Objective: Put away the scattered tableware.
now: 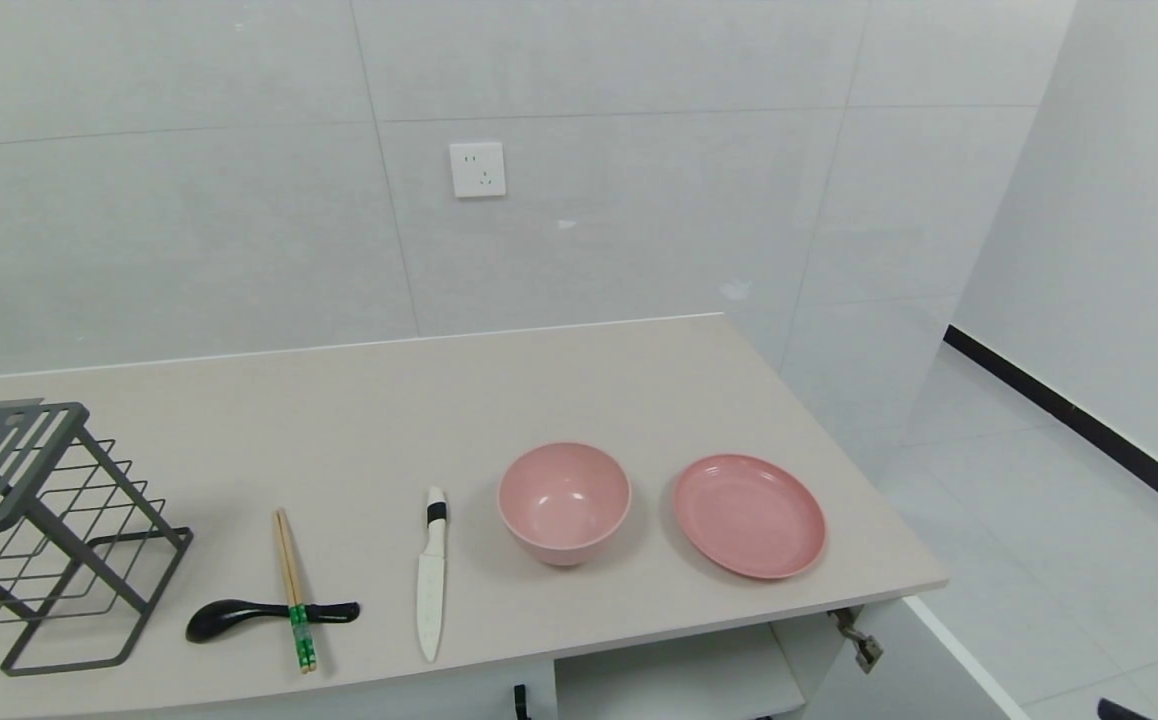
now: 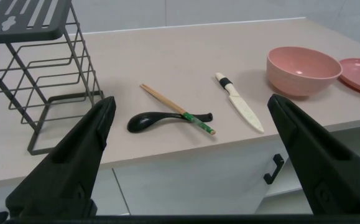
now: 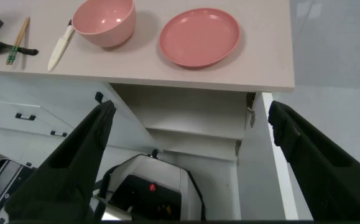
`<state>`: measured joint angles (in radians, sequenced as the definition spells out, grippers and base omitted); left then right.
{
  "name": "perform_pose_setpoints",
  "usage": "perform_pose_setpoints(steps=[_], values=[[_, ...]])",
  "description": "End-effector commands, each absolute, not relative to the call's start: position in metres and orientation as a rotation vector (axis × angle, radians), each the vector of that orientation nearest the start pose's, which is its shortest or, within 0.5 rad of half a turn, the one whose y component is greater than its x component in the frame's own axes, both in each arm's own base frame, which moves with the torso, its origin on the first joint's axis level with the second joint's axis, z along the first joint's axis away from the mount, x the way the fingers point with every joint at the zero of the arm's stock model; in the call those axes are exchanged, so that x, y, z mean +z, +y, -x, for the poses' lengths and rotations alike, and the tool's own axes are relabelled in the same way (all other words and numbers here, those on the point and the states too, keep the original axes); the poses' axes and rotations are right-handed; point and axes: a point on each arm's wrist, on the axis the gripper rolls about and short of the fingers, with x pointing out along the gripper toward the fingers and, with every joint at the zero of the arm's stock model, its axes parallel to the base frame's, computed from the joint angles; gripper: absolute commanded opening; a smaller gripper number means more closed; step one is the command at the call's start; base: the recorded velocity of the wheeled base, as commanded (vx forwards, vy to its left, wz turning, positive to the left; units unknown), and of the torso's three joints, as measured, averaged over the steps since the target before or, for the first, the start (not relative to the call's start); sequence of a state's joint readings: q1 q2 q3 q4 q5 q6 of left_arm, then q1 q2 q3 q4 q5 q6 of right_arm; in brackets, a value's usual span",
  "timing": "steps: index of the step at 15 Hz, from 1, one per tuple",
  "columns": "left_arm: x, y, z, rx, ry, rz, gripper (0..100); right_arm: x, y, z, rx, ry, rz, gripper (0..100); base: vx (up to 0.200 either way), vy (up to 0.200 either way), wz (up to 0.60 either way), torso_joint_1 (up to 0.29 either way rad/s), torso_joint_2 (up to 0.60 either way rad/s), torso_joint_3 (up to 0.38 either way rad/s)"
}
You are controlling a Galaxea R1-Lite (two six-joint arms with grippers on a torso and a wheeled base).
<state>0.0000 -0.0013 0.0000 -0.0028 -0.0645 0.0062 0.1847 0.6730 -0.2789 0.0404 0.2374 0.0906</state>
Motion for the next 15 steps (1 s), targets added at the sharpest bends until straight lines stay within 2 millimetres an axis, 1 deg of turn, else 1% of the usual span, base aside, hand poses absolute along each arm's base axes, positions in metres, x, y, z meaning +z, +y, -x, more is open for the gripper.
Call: perform_pose_setpoints(steps=[1,3,4,6,8,10,13,15], values=[[0.076,-0.001,0.023,-0.064,-0.003,-0.005,100,0.142,0.018,-0.067,0.396,0.553,-0.1,100,0.0,0.0,0.0,0.0,0.0,0.0],[0.076,-0.001,0.023,-0.064,-0.003,-0.005,100,0.143,0.021,-0.081,0.401,0.557,-0.104,100,0.0,0.0,0.0,0.0,0.0,0.0],[0.076,-0.001,0.023,-0.064,-0.003,-0.005,100,0.14,0.023,-0.098,0.403,0.577,-0.113,100,0.0,0.0,0.0,0.0,0.0,0.0],[0.076,-0.001,0.023,-0.064,-0.003,-0.003,100,0.136,0.026,-0.114,0.4,0.594,-0.113,100,0.0,0.0,0.0,0.0,0.0,0.0],[0.076,-0.001,0.023,-0.064,-0.003,-0.003,100,0.136,0.028,-0.124,0.4,0.595,-0.113,100,0.0,0.0,0.0,0.0,0.0,0.0],[0.076,-0.001,0.023,-0.064,-0.003,-0.003,100,0.129,0.03,-0.138,0.402,0.617,-0.108,100,0.0,0.0,0.0,0.0,0.0,0.0],[0.076,-0.001,0.023,-0.064,-0.002,-0.003,100,0.123,0.033,-0.149,0.401,0.639,-0.108,100,0.0,0.0,0.0,0.0,0.0,0.0],[0.076,-0.001,0.023,-0.064,-0.002,-0.003,100,0.115,0.037,-0.168,0.405,0.65,-0.107,100,0.0,0.0,0.0,0.0,0.0,0.0]])
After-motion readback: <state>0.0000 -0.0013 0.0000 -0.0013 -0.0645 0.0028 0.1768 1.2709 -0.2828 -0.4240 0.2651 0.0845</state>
